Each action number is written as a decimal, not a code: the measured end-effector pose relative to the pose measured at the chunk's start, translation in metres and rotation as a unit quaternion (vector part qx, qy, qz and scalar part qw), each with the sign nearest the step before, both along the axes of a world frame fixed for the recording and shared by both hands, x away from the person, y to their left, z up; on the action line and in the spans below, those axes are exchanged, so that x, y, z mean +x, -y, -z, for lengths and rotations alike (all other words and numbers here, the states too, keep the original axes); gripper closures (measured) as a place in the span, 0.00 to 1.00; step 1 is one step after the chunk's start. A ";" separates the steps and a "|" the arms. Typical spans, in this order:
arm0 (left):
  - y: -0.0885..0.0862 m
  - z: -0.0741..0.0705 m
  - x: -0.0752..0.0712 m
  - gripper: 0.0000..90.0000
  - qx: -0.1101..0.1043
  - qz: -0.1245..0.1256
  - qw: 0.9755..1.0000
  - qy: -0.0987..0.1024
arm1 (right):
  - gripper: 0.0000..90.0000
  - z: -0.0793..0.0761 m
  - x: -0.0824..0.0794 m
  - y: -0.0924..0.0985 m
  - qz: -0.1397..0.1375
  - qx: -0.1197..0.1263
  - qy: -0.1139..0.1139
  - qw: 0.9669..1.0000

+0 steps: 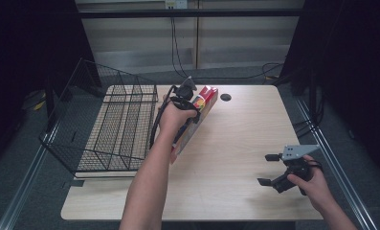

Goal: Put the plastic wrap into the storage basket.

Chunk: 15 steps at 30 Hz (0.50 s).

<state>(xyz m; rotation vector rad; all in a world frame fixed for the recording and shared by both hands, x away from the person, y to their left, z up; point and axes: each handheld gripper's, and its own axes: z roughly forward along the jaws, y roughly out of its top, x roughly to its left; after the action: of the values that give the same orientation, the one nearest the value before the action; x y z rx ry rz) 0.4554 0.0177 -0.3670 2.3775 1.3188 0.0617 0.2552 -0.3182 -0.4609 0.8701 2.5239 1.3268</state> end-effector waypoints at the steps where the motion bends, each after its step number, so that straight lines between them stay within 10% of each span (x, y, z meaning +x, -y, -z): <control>1: -0.001 -0.002 0.000 0.49 0.002 -0.002 1.000 0.000 | 0.03 0.000 0.000 0.000 0.000 0.000 0.000 1.000; 15: -0.020 -0.022 0.000 0.49 0.009 -0.005 1.000 -0.003 | 0.03 -0.001 0.000 0.000 0.000 0.002 0.000 1.000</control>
<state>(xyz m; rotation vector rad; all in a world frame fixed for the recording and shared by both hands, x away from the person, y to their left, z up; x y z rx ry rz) 0.4553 0.0376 -0.3450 2.3885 1.3389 0.0707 0.2548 -0.3183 -0.4601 0.8702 2.5235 1.3318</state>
